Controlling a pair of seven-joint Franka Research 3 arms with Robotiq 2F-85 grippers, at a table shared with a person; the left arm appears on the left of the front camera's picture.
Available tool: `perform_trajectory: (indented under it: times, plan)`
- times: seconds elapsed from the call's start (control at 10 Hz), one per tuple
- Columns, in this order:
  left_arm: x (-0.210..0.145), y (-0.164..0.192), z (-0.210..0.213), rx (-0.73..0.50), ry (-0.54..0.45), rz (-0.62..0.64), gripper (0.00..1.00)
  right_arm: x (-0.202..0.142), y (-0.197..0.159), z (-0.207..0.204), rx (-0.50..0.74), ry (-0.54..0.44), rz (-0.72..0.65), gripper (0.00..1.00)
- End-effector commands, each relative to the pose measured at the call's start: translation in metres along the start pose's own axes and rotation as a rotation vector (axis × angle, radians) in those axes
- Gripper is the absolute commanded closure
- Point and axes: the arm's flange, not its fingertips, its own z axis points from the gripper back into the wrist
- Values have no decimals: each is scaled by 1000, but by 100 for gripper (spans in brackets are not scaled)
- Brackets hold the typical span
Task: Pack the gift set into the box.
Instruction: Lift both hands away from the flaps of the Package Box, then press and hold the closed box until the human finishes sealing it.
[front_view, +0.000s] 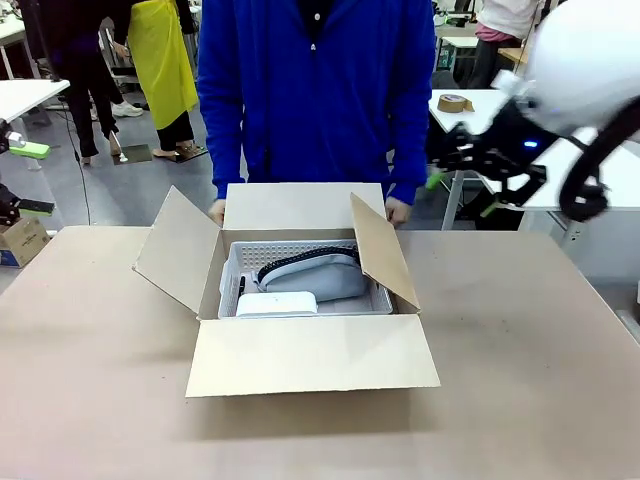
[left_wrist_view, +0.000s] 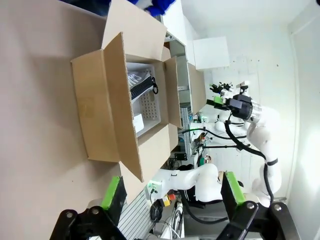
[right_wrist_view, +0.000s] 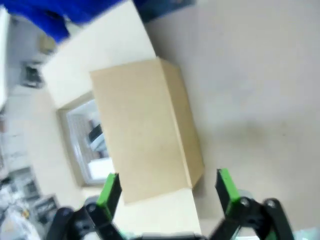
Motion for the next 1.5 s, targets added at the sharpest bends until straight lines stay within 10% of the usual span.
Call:
perform_trajectory:
  times: [0.0,0.3,0.4,0.5,0.6,1.4]
  plan:
    - [-3,-1,0,6,2,-6,0,-8,-82,22,318,126,-85,0]
    - [-3,-1,0,6,2,-6,0,-12,-187,9,731,8,-135,0]
    - [-3,-1,0,6,2,-6,0,-6,-192,-1,705,-83,-262,0]
    - [-3,-1,0,6,2,-6,0,5,-159,-19,376,-128,-304,0]
    - [-3,-1,0,6,2,-6,0,2,-191,33,695,-54,-200,0]
    - [-3,-1,0,6,2,-6,0,2,-191,33,695,-54,-200,0]
